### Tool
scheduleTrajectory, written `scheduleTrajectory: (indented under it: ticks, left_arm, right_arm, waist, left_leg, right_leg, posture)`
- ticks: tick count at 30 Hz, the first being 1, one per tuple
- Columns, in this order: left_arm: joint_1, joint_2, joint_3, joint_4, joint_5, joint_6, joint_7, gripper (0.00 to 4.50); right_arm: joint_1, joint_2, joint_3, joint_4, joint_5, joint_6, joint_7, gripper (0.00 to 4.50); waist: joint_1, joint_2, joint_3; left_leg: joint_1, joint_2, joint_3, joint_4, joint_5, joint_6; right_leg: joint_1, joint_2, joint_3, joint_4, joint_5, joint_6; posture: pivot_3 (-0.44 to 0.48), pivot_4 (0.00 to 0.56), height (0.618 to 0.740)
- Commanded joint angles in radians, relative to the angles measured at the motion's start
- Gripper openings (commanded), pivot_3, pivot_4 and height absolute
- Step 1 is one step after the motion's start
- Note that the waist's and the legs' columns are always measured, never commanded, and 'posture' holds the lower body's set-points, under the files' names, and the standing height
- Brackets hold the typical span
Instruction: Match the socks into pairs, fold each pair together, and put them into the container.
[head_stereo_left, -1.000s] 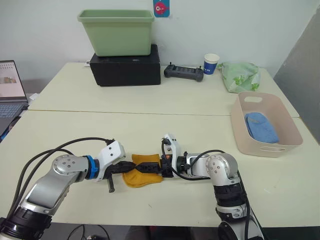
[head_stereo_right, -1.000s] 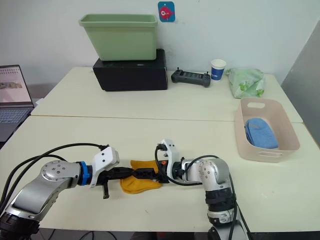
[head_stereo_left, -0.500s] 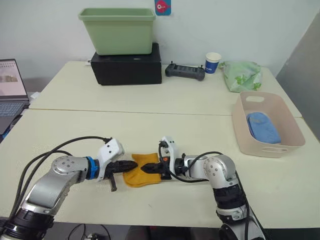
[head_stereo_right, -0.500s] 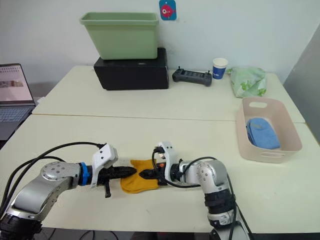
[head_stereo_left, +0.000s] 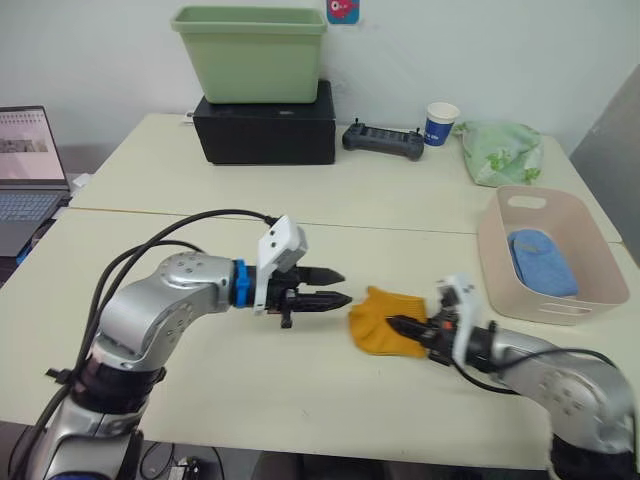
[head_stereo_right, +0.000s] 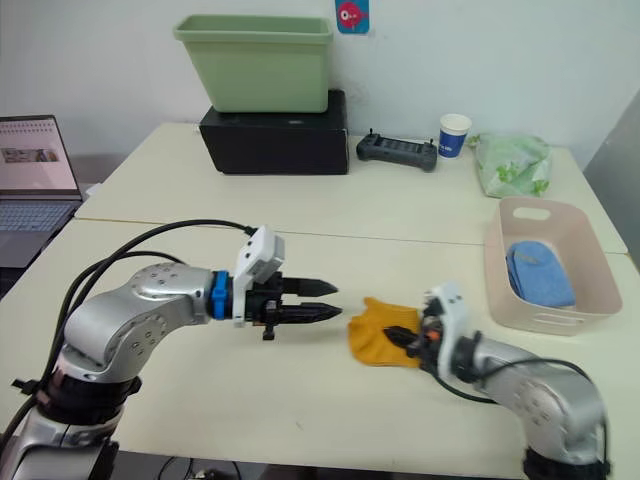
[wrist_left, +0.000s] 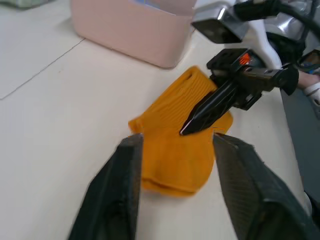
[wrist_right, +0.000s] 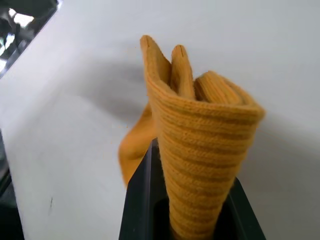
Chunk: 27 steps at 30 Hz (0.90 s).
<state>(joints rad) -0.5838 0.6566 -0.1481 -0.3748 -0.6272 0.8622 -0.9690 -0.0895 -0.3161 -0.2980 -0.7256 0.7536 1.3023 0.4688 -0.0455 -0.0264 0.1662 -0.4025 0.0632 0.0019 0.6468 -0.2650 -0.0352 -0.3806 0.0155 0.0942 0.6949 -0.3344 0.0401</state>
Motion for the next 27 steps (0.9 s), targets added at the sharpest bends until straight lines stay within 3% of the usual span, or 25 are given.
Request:
scheduleTrajectory:
  ticks: [1, 4, 7, 10, 16, 20, 23, 27]
  left_arm:
    - [-0.064, -0.021, -0.022, 0.017, 0.030, -0.028, 0.008, 3.43]
    - [-0.119, -0.054, -0.028, 0.050, 0.031, -0.023, 0.013, 4.44]
    - [-0.160, -0.079, -0.029, 0.071, 0.023, -0.019, 0.005, 4.50]
    - [-0.172, -0.076, -0.036, 0.070, 0.021, -0.024, -0.017, 4.50]
    - [-0.184, -0.088, -0.033, 0.065, 0.013, -0.016, -0.014, 4.50]
    - [-0.191, -0.096, -0.031, 0.060, 0.010, -0.018, -0.008, 4.50]
    - [-0.194, -0.099, -0.032, 0.059, 0.011, -0.019, -0.006, 4.50]
    - [-0.192, -0.101, -0.034, 0.055, 0.012, -0.021, -0.004, 4.50]
  right_arm:
    - [-0.018, -0.004, -0.149, -0.115, 0.144, -0.010, -0.047, 0.01]
    - [-0.081, -0.103, -0.320, -0.107, 0.235, -0.021, -0.100, 0.01]
    - [-0.172, -0.290, -0.443, -0.029, 0.222, -0.054, -0.127, 0.01]
    - [-0.258, -0.497, -0.448, 0.108, 0.129, -0.123, -0.096, 0.01]
    - [-0.203, -0.770, -0.204, 0.309, -0.234, -0.502, 0.026, 0.01]
    - [-0.179, -0.941, 0.128, 0.534, -0.694, -1.056, 0.047, 0.01]
    - [-0.216, -0.953, 0.269, 0.661, -0.878, -1.271, 0.033, 0.01]
    - [-0.260, -0.922, 0.360, 0.758, -1.009, -1.381, 0.047, 0.01]
  waist:
    - [-0.008, 0.000, 0.000]
    - [-0.010, 0.001, 0.001]
    - [-0.004, 0.002, 0.006]
    - [-0.005, 0.002, 0.006]
    - [-0.002, 0.001, 0.006]
    - [-0.002, 0.002, 0.006]
    - [-0.001, 0.002, 0.006]
    - [0.005, 0.002, 0.007]
  left_leg:
    - [0.001, 0.000, 0.000, 0.000, 0.000, 0.000]
    - [0.002, 0.000, -0.001, 0.000, 0.000, 0.000]
    - [0.001, -0.002, 0.002, 0.002, 0.001, -0.002]
    - [0.001, -0.003, 0.004, 0.002, 0.001, -0.001]
    - [0.001, -0.001, 0.001, -0.001, 0.002, -0.002]
    - [0.000, -0.001, 0.005, -0.001, 0.003, -0.005]
    - [0.000, -0.001, 0.007, 0.000, 0.004, -0.005]
    - [0.001, -0.001, 0.007, 0.000, 0.004, -0.005]
  right_leg:
    - [0.000, 0.000, 0.000, 0.001, 0.000, 0.000]
    - [0.002, 0.001, 0.000, 0.002, 0.000, 0.000]
    - [0.002, -0.002, 0.001, 0.001, 0.001, 0.000]
    - [0.003, -0.003, 0.002, -0.002, 0.002, 0.001]
    - [0.004, 0.000, 0.001, -0.007, 0.002, 0.001]
    - [0.003, -0.002, 0.003, -0.011, 0.002, 0.000]
    - [0.004, -0.003, 0.003, -0.011, 0.002, 0.000]
    - [0.004, -0.003, 0.002, -0.010, 0.002, 0.000]
  posture:
    - [0.000, 0.150, 0.719]
    - [0.000, 0.150, 0.719]
    - [0.000, 0.150, 0.719]
    - [0.000, 0.150, 0.719]
    - [0.000, 0.150, 0.719]
    - [0.000, 0.150, 0.719]
    - [0.000, 0.150, 0.719]
    - [0.000, 0.150, 0.719]
